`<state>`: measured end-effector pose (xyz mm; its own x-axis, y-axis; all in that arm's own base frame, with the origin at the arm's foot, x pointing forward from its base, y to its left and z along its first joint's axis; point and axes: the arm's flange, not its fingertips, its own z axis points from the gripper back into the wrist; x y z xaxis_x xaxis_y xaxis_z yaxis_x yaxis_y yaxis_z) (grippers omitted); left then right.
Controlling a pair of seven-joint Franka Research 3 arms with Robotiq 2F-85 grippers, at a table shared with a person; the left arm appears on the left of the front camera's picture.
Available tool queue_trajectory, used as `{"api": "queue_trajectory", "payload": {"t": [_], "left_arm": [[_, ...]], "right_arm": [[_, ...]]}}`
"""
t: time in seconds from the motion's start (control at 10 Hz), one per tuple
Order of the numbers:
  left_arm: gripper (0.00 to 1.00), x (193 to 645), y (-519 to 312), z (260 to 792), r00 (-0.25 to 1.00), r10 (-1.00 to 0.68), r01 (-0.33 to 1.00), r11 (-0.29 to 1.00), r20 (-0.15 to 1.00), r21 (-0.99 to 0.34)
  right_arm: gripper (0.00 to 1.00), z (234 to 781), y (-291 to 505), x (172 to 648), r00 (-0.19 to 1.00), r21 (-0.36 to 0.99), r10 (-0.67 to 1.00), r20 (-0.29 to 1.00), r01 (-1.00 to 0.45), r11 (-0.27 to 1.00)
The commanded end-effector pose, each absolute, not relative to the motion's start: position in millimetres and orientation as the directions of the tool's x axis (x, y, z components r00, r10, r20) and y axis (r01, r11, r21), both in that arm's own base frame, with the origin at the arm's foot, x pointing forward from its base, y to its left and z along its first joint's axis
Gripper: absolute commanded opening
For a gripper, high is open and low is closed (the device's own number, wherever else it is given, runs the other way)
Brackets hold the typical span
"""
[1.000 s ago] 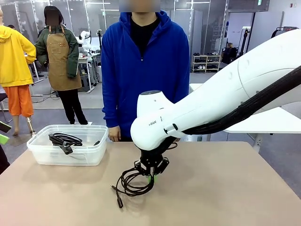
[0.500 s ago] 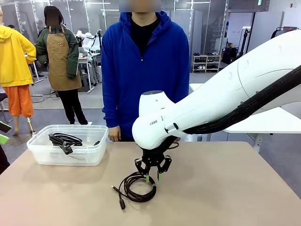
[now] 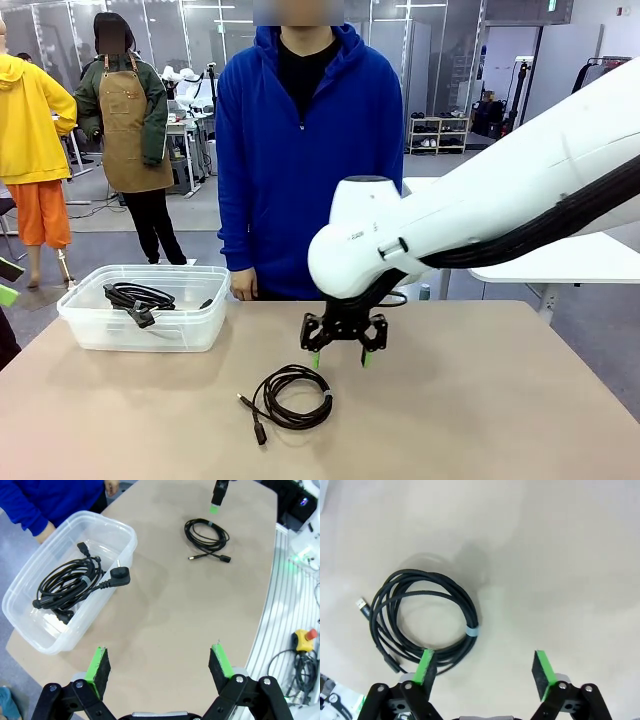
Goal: Organize and store the cables.
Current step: Place the USB Extension Cable into the Organizing box.
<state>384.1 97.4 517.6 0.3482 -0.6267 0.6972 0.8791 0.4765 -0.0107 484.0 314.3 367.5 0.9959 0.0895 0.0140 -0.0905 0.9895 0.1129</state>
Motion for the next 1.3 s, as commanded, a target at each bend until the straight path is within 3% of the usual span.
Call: {"api": "queue_trajectory", "payload": {"t": [0.0,0.1,0.2,0.4,0.6,0.7,0.9,1.0,1.2], "left_arm": [[1.0,382,96,519,0.362,-0.627,0.871,0.492,0.69,-0.01],[1.0,384,97,518,0.348,-0.627,0.879,0.476,0.697,-0.011],[1.0,381,89,532,0.454,-0.576,0.83,0.55,0.68,-0.089],[1.0,375,62,561,0.524,-0.565,0.819,0.54,0.638,-0.195],[1.0,371,32,586,0.592,-0.536,0.779,0.572,0.602,-0.257],[1.0,366,4,596,0.564,-0.558,0.805,0.534,0.608,-0.257],[1.0,366,-66,617,0.639,-0.6,0.759,0.591,0.48,-0.272],[1.0,372,-104,620,0.674,-0.623,0.727,0.655,0.398,-0.206],[1.0,381,-179,619,0.818,-0.513,0.566,0.797,0.259,-0.211]], "right_arm": [[1.0,377,277,469,0.99,0.198,0.133,0.053,-0.141,0.97],[1.0,386,265,461,0.981,0.234,0.182,0.069,-0.194,0.953],[1.0,400,244,449,0.952,0.218,0.286,0.111,-0.304,0.927],[1.0,437,164,410,0.883,0.232,0.363,0.296,-0.435,0.87],[1.0,455,92,381,0.827,0.239,0.405,0.391,-0.516,0.823],[1.0,464,56,366,0.77,0.245,0.487,0.413,-0.608,0.755],[1.0,473,-31,344,0.724,0.292,0.497,0.479,-0.665,0.687],[1.0,469,-62,341,0.664,0.268,0.527,0.53,-0.721,0.639],[1.0,463,-115,324,0.531,0.184,0.524,0.666,-0.798,0.574]]}}
